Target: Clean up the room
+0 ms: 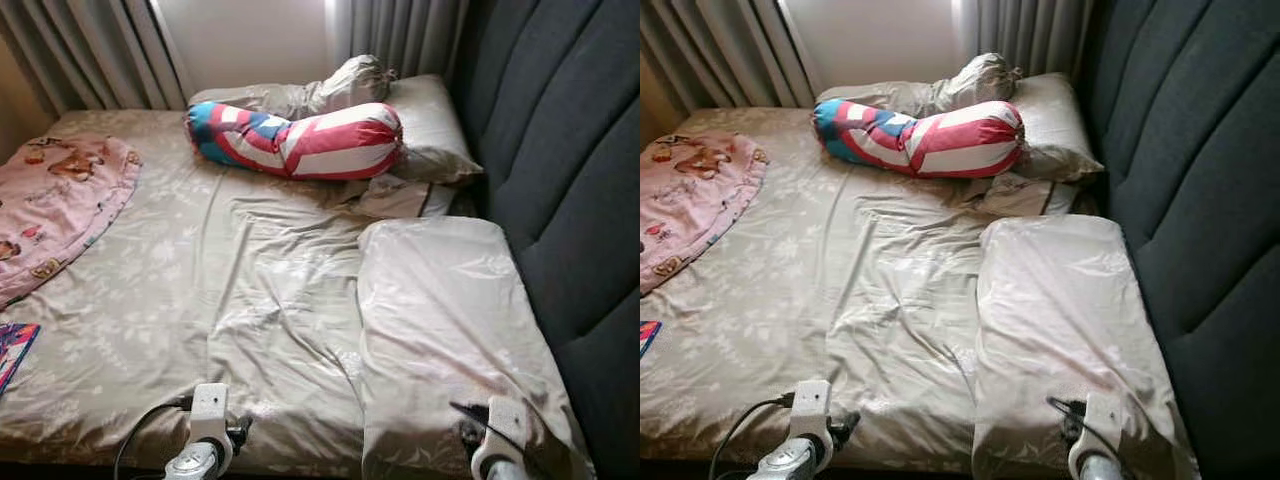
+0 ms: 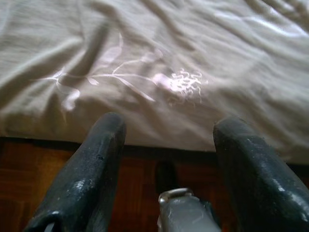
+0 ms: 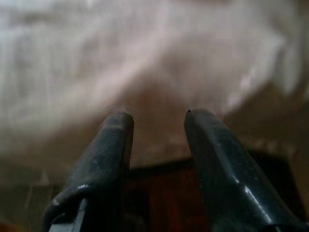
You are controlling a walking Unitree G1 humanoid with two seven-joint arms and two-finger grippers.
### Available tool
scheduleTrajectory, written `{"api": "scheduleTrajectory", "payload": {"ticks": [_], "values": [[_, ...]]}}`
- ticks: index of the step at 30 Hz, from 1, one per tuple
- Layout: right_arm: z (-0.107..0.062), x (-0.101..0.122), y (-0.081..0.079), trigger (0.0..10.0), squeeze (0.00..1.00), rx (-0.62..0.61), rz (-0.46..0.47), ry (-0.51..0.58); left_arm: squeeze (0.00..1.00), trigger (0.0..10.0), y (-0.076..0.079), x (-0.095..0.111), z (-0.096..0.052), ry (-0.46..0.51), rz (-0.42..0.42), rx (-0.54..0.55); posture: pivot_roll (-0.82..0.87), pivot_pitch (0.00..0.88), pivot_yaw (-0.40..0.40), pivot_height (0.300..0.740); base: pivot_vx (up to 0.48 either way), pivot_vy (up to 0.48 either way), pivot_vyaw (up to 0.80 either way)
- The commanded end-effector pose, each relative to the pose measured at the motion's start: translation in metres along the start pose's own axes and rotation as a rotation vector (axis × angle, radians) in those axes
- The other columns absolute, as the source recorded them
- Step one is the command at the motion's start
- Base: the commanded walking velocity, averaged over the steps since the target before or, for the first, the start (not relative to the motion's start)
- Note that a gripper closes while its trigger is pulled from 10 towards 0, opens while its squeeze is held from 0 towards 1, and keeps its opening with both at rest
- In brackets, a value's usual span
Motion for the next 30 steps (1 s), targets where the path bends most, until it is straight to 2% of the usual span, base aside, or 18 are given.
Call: {"api": "scheduleTrajectory", "payload": {"ticks": [1,4,7,8,11,13,18,30], "values": [[0.000,0.000,-0.003,10.0,0.00,0.005,0.020,0.013,0.00,10.0,-0.011,0.006,0.000,0.026,0.028,0.046,-0.07,0.000,0.025,0.740,0.000,0.000,0.00],[0.000,0.001,-0.002,10.0,0.00,0.006,0.023,0.017,0.00,10.0,-0.014,0.018,0.002,0.052,0.019,0.058,-0.06,0.000,0.024,0.740,0.000,0.000,0.00],[0.000,0.001,-0.004,10.0,0.00,0.015,-0.004,0.007,0.00,10.0,-0.012,0.030,0.005,0.072,0.002,0.024,-0.06,0.000,0.027,0.740,0.000,0.000,0.00],[0.001,0.004,-0.005,10.0,0.00,0.018,-0.005,0.008,0.00,10.0,-0.010,0.030,0.005,0.071,0.039,0.011,-0.06,0.000,0.030,0.740,0.000,0.000,0.00],[0.002,0.006,-0.007,10.0,0.00,0.021,-0.002,0.011,0.00,10.0,-0.012,0.022,0.004,0.044,0.053,0.026,-0.06,0.000,0.028,0.740,0.000,0.000,0.00],[0.002,0.005,-0.010,10.0,0.00,0.026,-0.003,0.007,0.00,10.0,-0.017,0.008,0.001,0.002,0.053,0.051,-0.06,0.000,0.025,0.740,0.000,0.000,0.00],[0.000,-0.006,-0.008,10.0,0.00,0.021,-0.005,-0.025,0.00,10.0,-0.018,-0.015,-0.005,-0.046,0.108,0.044,-0.06,0.000,0.027,0.740,0.000,0.000,0.00],[-0.004,-0.018,0.000,10.0,0.00,0.001,-0.001,-0.067,0.00,10.0,-0.018,-0.023,-0.007,-0.076,0.108,0.039,-0.05,0.028,0.027,0.740,0.000,0.000,0.00]]}}
Point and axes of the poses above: a point about 5 cm out from each wrist's last joint towards the gripper, its own z axis pointing out of the wrist towards the gripper, its own x axis along the axis of the wrist's last joint, y = z × x, the point moved 3 cm from there along z, pointing out of the wrist towards the gripper, and after that the axes turned 4 degrees about z, right-handed, at the moved point
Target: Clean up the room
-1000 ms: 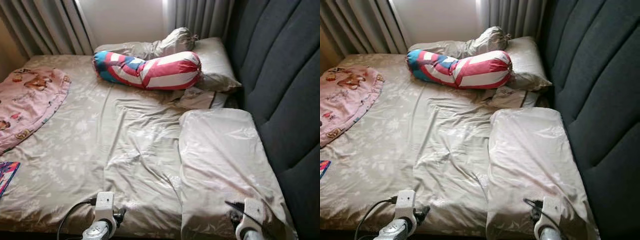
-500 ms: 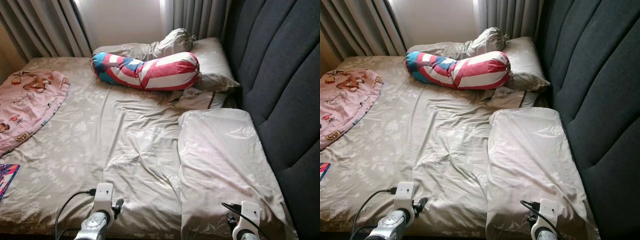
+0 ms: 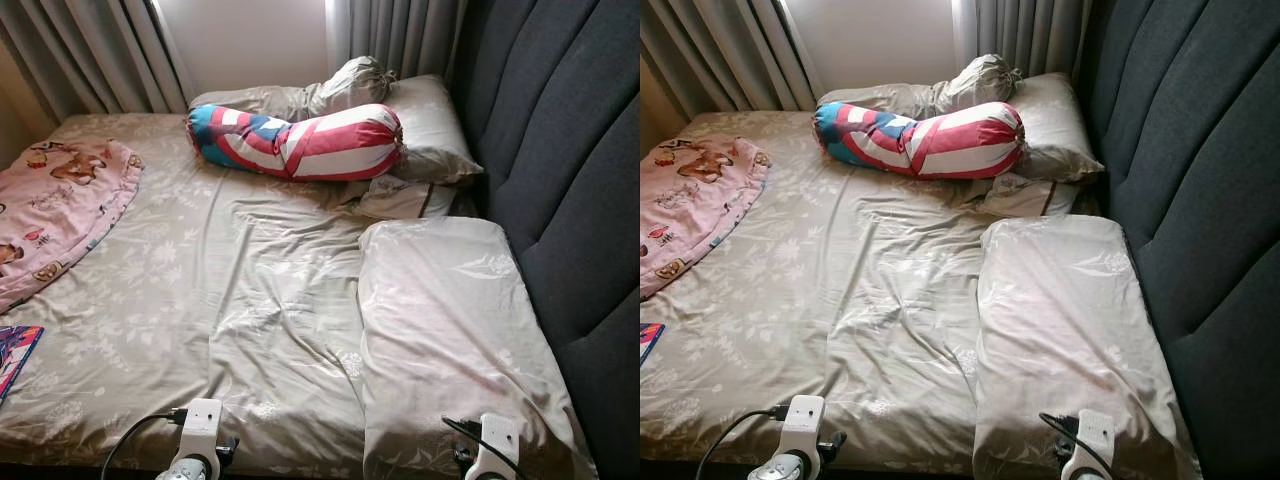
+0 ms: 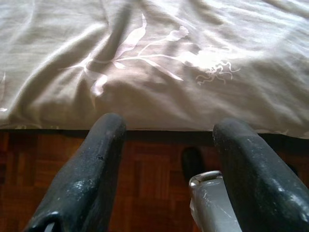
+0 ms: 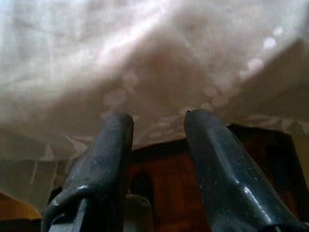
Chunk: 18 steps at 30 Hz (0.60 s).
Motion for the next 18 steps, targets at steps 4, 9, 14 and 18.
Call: {"api": "scheduleTrajectory", "payload": {"ticks": [4,9,14,18], "values": [[-0.0005,-0.0036,0.0004,10.0,0.00,-0.002,0.005,-0.017,0.00,10.0,0.0003,-0.0091,-0.0017,-0.036,0.016,-0.006,-0.05,0.032,0.030,0.740,0.000,0.000,0.00],[0.0000,-0.0036,-0.0029,10.0,0.00,0.012,-0.001,-0.026,0.00,10.0,0.0015,-0.0123,-0.0021,-0.052,0.020,-0.008,-0.05,0.029,0.034,0.740,0.000,0.000,0.00],[0.0000,-0.0051,-0.0037,10.0,0.00,0.009,0.004,-0.035,0.00,10.0,-0.0006,-0.0109,-0.0017,-0.053,0.025,-0.004,-0.03,0.026,0.039,0.740,0.000,0.000,0.00],[-0.0002,-0.0062,-0.0033,10.0,0.00,0.007,0.008,-0.040,0.00,10.0,-0.0014,-0.0108,-0.0017,-0.052,0.034,-0.004,-0.03,0.027,0.038,0.740,0.000,0.000,0.00]]}}
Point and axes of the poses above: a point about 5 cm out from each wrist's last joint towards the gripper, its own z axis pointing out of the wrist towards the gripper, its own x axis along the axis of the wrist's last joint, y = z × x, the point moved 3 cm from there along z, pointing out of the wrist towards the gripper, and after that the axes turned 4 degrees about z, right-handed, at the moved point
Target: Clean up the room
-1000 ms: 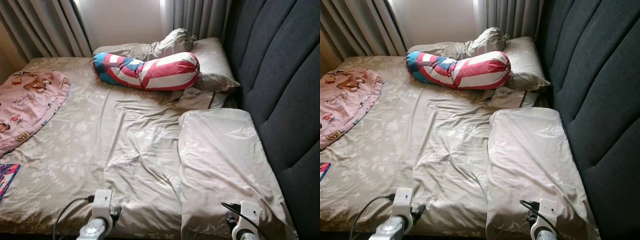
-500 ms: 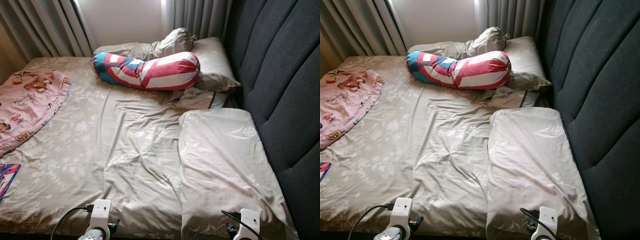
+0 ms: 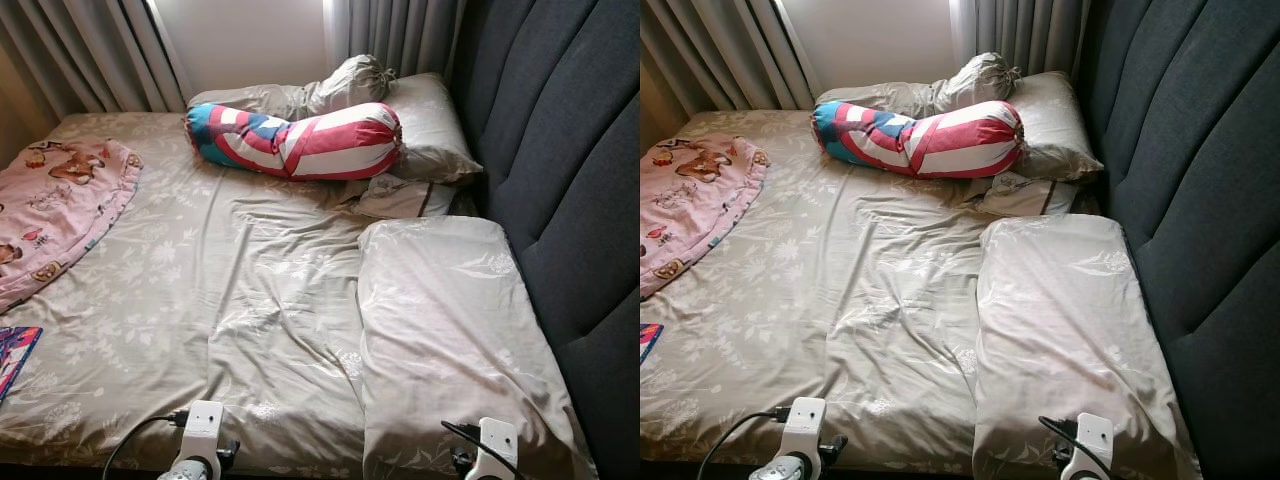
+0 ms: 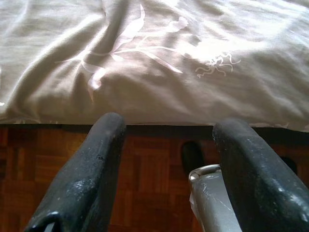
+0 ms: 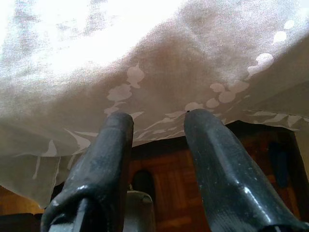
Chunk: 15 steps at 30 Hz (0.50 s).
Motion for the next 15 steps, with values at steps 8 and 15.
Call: {"api": "scheduleTrajectory", "payload": {"ticks": [8,15], "values": [[-0.0003,-0.0045,-0.0017,10.0,0.00,0.003,0.001,-0.026,0.00,10.0,-0.0025,-0.0104,-0.0020,-0.039,0.016,-0.003,-0.03,0.025,0.035,0.740,0.000,0.000,0.00],[-0.0004,-0.0053,-0.0010,10.0,0.00,0.005,-0.015,-0.031,0.00,10.0,-0.0015,-0.0121,-0.0023,-0.043,0.013,-0.004,-0.03,0.035,0.029,0.740,0.000,0.000,0.00]]}}
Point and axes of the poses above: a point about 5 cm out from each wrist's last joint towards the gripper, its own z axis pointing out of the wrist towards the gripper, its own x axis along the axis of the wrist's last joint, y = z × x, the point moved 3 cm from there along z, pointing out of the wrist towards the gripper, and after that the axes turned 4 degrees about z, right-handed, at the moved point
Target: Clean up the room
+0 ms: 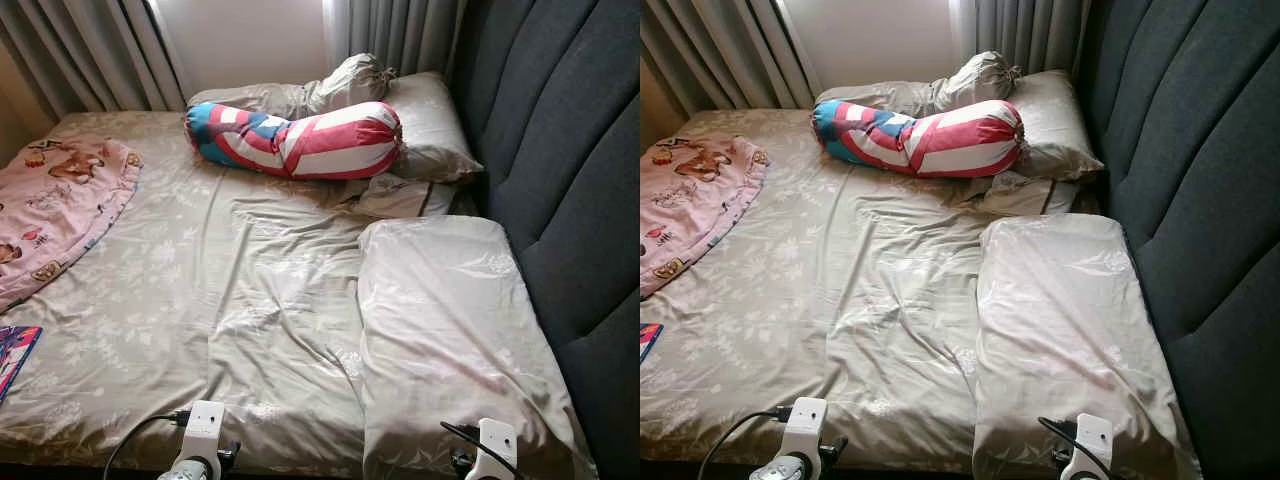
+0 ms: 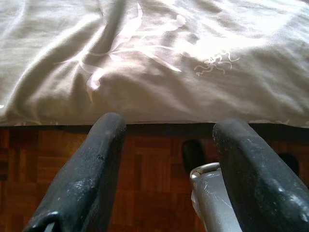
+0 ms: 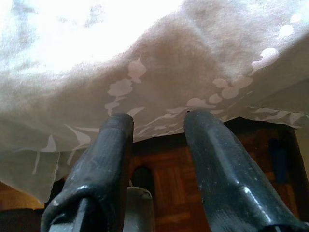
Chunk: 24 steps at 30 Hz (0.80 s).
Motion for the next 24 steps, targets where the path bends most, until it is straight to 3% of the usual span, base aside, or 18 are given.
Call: {"api": "scheduleTrajectory", "payload": {"ticks": [1,8,16,24], "values": [[0.000,-0.003,0.000,10.0,0.00,0.000,-0.023,-0.014,0.00,10.0,-0.001,-0.012,-0.002,-0.042,-0.007,0.002,-0.03,0.037,0.028,0.740,0.000,0.296,0.00],[0.000,-0.001,-0.001,10.0,0.00,0.005,-0.034,-0.003,0.00,10.0,0.002,-0.014,-0.003,-0.047,-0.011,-0.004,-0.04,0.040,0.031,0.740,0.000,0.327,0.53],[0.000,-0.003,-0.004,10.0,0.00,0.005,-0.019,-0.007,0.00,10.0,0.006,-0.013,-0.002,-0.047,-0.001,-0.010,-0.05,0.025,0.050,0.740,0.000,0.336,0.00],[0.000,-0.005,-0.010,10.0,0.00,0.013,-0.005,-0.015,0.00,10.0,0.000,-0.012,-0.002,-0.043,0.020,-0.003,-0.01,0.011,0.052,0.740,0.000,0.322,0.00]]}}
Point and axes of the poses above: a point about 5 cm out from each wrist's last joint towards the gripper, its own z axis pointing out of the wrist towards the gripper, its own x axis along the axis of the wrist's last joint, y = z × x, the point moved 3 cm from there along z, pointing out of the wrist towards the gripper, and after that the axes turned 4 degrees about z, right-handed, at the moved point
